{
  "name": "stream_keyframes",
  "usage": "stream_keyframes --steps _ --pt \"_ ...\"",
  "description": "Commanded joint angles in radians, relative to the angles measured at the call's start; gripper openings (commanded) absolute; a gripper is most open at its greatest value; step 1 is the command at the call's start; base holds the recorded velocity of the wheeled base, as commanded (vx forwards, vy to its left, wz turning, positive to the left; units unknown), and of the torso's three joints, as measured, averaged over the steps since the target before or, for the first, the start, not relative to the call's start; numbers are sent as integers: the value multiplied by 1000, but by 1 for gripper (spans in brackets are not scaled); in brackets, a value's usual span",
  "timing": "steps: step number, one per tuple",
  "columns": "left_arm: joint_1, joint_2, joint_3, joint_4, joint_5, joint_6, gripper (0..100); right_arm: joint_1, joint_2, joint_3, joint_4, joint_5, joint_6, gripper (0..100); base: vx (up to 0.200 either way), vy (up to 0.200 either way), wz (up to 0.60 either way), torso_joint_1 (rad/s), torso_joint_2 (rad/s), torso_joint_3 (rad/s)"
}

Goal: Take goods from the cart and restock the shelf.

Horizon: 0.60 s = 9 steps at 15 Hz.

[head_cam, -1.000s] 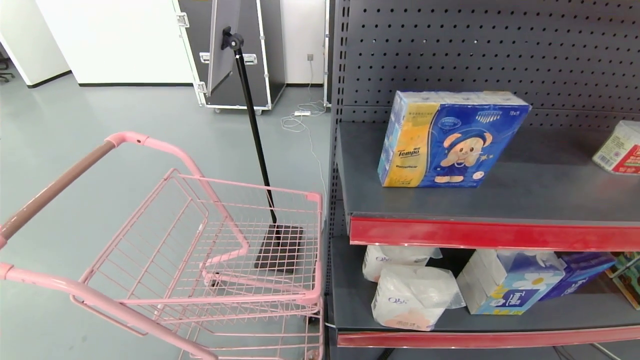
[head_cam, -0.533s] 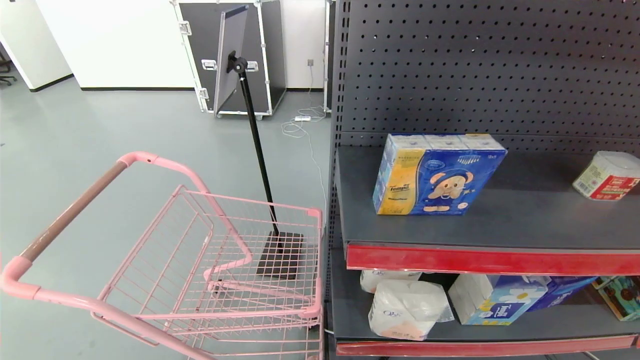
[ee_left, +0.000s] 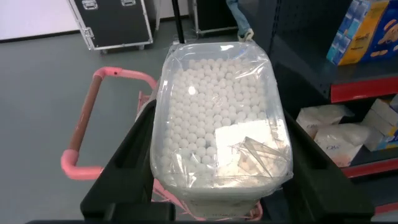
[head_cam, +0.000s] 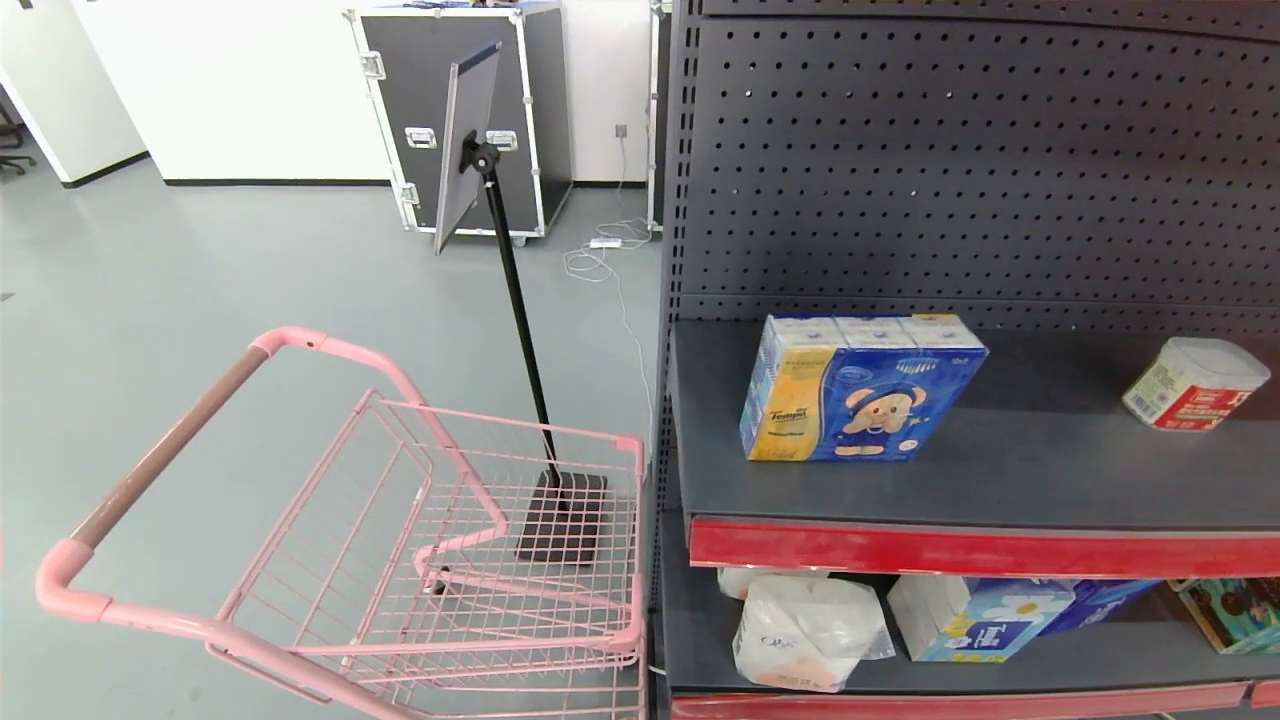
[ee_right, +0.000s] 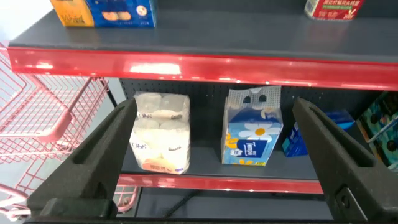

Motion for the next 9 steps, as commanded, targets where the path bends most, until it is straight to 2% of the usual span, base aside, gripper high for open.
stream_keyframes --steps 1,6,9 --pt "0 20 -1 -1 0 3 0 0 1 0 0 0 0 100 0 0 0 159 -359 -203" --pt "0 18 -2 -6 0 11 0 0 1 0 0 0 0 100 0 0 0 11 -25 -11" --pt "0 18 -2 -7 1 11 0 0 1 0 0 0 0 100 0 -200 0 2 -1 2"
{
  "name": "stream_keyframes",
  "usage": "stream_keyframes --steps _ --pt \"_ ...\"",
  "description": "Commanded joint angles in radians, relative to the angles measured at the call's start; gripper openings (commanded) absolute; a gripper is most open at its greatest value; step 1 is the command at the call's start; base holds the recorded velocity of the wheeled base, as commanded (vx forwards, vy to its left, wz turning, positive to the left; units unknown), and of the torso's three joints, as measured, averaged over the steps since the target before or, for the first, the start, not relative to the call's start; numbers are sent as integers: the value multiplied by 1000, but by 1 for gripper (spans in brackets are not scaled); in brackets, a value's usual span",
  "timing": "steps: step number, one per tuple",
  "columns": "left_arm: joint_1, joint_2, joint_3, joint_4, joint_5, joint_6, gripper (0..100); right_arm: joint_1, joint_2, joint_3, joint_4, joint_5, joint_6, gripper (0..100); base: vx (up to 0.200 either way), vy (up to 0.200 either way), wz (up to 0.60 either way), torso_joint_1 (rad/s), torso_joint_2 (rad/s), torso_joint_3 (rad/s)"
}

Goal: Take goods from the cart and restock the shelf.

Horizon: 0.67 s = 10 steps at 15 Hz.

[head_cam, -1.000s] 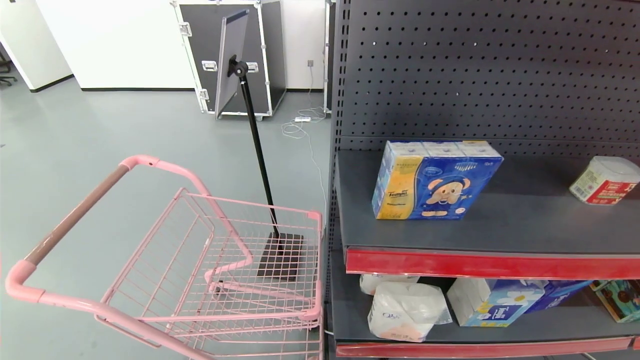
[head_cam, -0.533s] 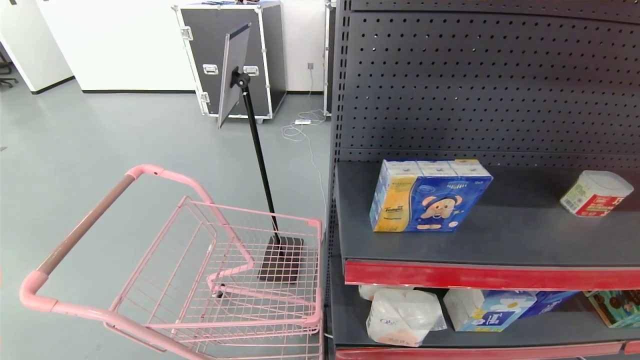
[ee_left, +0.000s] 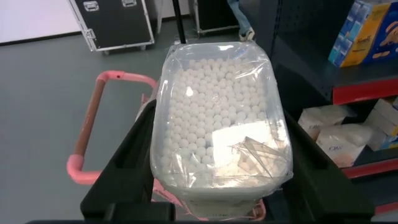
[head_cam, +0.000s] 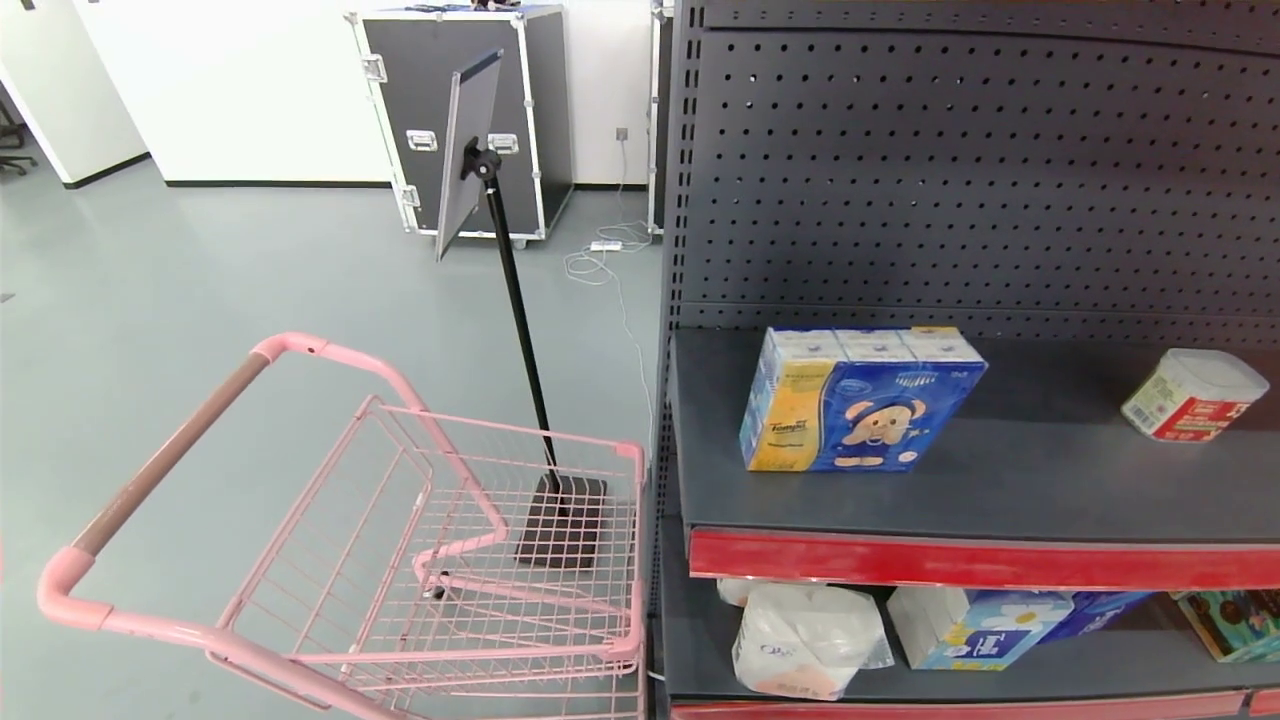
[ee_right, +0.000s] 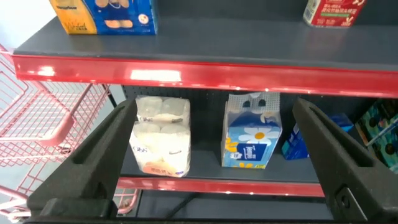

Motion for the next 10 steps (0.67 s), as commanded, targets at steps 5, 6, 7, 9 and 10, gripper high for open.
stream_keyframes --steps 5,6,7,9,10 --pt "1 2 1 1 0 12 0 2 1 0 0 0 0 100 0 -200 0 4 0 0" --pt "1 2 1 0 0 12 0 2 1 0 0 0 0 100 0 -200 0 -2 2 -2" --pt "1 2 1 0 0 14 0 2 1 0 0 0 0 100 0 -200 0 -2 7 2" --pt "1 2 1 0 0 14 0 2 1 0 0 0 0 100 0 -200 0 -2 5 2" --pt "1 2 1 0 0 14 0 2 1 0 0 0 0 100 0 -200 0 7 2 7"
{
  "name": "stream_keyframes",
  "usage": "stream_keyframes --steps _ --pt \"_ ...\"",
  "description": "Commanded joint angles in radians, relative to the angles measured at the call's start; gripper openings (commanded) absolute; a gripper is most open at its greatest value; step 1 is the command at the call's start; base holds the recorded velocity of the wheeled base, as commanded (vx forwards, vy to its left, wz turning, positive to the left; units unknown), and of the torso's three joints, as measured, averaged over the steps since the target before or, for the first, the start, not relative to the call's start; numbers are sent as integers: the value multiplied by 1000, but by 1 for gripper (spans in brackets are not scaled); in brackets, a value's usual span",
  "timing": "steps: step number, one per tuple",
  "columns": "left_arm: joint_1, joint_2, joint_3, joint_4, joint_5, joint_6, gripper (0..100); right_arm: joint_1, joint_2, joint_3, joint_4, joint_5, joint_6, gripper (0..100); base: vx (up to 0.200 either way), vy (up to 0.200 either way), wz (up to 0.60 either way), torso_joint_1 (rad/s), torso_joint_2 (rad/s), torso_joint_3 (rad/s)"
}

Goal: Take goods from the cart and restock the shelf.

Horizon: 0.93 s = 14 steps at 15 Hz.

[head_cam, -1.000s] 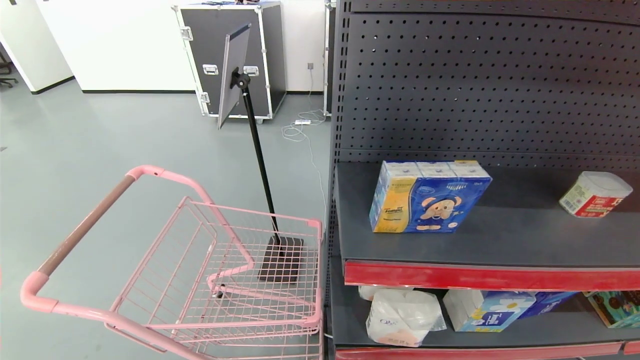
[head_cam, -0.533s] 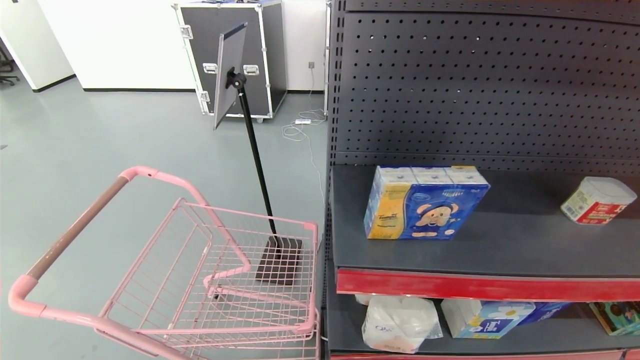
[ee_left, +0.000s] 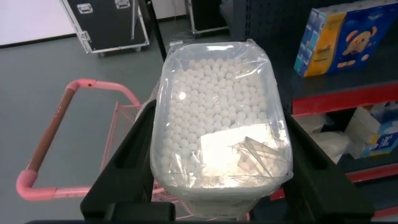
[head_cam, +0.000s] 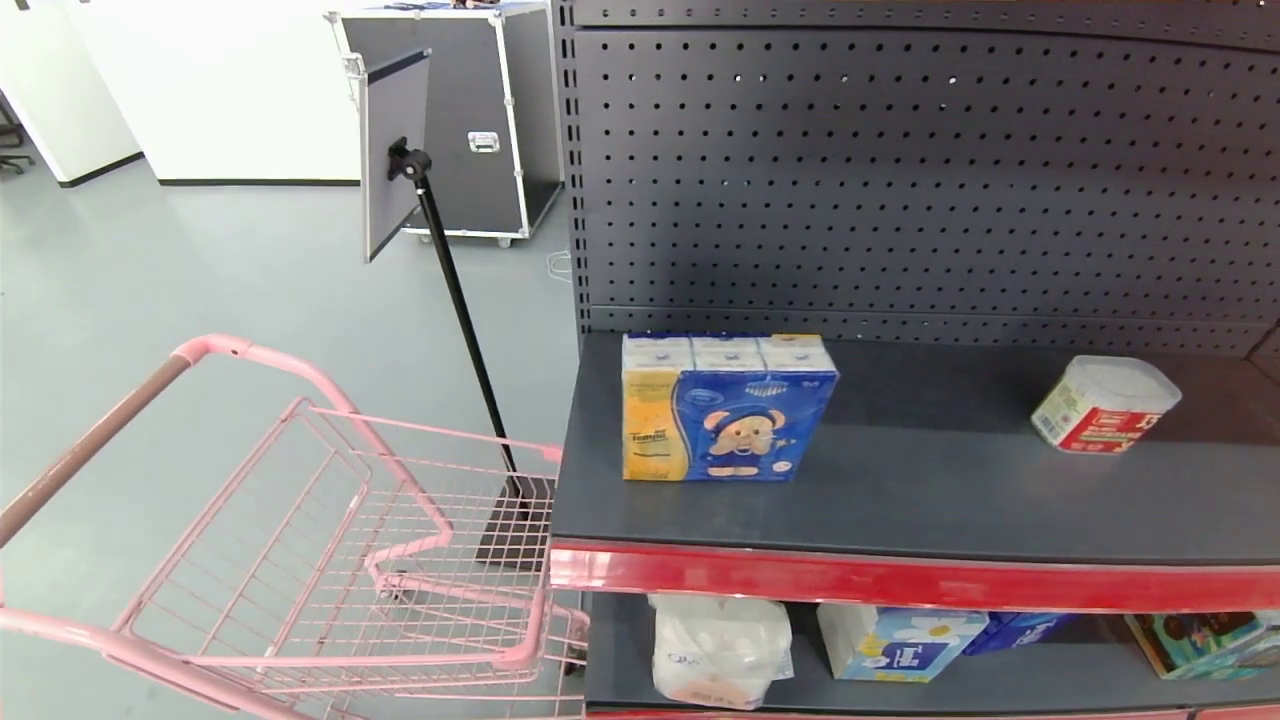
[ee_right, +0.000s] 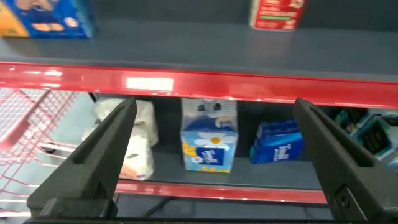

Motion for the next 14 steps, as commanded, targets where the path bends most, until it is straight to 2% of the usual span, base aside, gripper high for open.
stream_keyframes --steps 1,14 --pt "0 3 0 0 0 0 0 0 1 0 0 0 0 100 0 -200 0 -2 2 2" --pt "0 6 -2 -8 0 1 0 0 1 0 0 0 0 100 0 -200 0 3 2 3"
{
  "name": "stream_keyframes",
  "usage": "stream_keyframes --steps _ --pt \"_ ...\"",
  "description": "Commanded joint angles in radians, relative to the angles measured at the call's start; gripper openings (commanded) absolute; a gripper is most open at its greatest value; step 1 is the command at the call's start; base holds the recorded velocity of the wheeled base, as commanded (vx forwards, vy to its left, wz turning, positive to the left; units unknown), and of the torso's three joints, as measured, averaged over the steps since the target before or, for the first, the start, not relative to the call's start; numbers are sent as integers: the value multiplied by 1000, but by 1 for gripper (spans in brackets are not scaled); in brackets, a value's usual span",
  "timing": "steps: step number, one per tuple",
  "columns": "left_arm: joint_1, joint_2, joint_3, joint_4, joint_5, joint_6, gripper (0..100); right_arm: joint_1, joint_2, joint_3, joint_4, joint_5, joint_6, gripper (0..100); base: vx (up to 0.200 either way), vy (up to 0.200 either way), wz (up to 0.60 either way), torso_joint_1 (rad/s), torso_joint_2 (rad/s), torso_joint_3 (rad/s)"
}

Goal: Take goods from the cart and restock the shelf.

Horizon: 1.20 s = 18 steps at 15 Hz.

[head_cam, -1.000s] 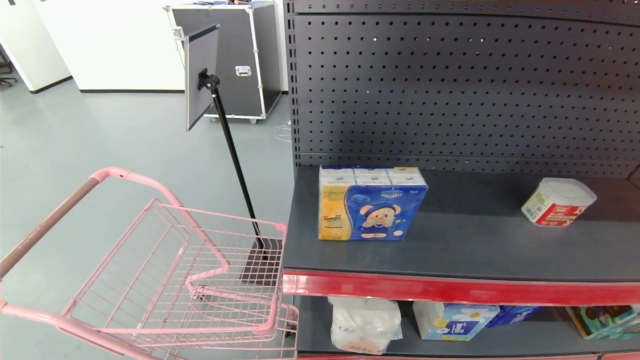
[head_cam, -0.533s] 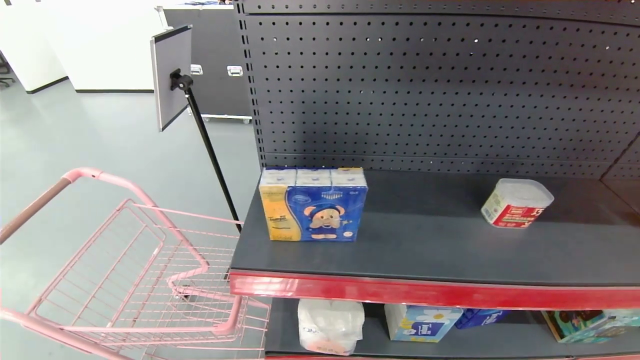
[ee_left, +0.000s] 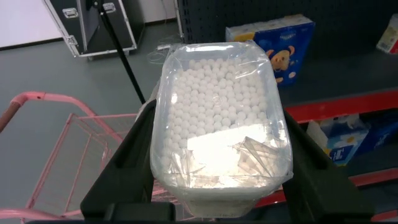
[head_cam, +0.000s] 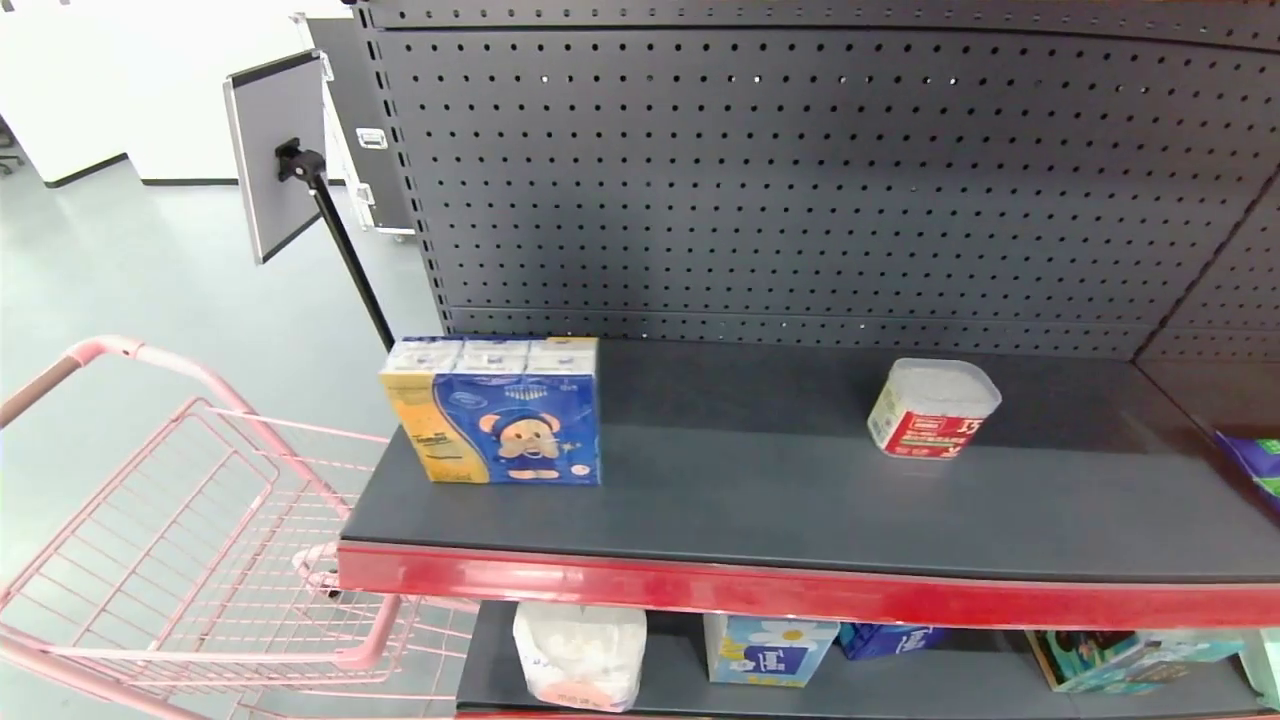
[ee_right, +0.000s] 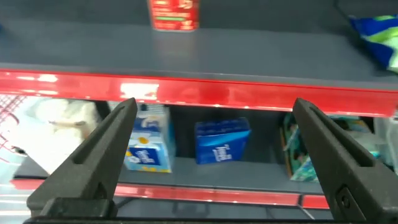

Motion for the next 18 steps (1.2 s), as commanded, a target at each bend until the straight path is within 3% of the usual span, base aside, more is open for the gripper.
stream_keyframes --steps 1,13,18 --pt "0 3 0 0 0 0 0 0 1 0 0 1 0 100 0 -200 0 -2 -2 2" --pt "0 2 0 0 0 0 0 0 1 0 0 0 0 100 0 -200 0 1 3 3" --pt "-2 -9 6 2 -1 0 0 15 36 -3 3 0 -6 100 0 0 0 0 0 0"
